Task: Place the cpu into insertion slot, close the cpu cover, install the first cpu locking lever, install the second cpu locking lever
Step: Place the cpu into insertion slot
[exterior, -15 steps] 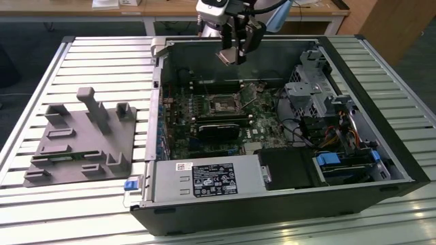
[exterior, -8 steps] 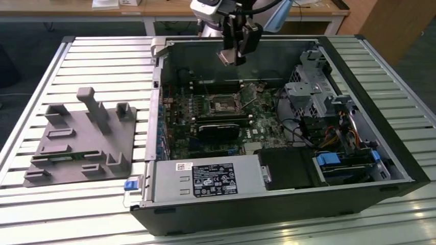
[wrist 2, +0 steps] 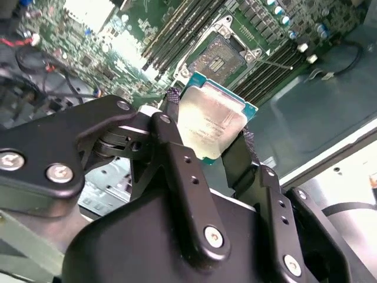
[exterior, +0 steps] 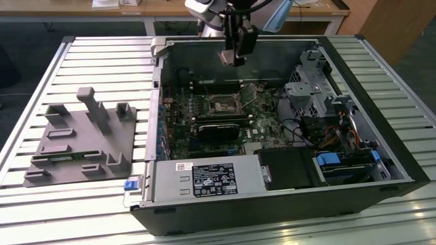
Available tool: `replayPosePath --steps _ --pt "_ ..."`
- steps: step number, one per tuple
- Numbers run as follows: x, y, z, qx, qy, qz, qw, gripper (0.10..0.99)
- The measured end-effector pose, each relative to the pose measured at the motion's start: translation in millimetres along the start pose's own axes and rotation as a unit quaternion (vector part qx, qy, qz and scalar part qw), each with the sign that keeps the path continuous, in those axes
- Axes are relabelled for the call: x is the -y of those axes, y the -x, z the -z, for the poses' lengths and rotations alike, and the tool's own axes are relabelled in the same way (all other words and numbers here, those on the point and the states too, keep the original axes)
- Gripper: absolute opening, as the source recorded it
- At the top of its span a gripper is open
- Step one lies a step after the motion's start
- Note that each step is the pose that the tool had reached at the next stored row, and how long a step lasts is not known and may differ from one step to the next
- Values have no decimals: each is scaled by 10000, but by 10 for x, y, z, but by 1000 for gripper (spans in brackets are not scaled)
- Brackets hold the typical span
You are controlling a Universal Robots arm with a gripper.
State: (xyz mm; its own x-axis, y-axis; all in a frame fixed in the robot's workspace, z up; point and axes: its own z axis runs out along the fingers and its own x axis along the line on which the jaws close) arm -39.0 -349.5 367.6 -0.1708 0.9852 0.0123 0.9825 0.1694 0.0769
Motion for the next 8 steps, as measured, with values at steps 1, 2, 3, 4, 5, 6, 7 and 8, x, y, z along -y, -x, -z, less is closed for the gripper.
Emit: replayPosePath --steps 1,2,3,4,5,6,7,8 --pt "0 0 -2 7 1 -88 10000 541" --pt "0 0 -3 13 2 -173 9998 541" --pt "0 0 -5 19 3 -252 9997 541" --pt "1 0 -7 25 4 -328 9995 541" --pt "1 0 -9 31 5 -393 9992 541" --pt "1 0 -12 35 6 -456 9990 541" --pt "1 -1 -14 40 6 -509 9987 541" --pt "1 -3 -17 42 6 -527 9986 541"
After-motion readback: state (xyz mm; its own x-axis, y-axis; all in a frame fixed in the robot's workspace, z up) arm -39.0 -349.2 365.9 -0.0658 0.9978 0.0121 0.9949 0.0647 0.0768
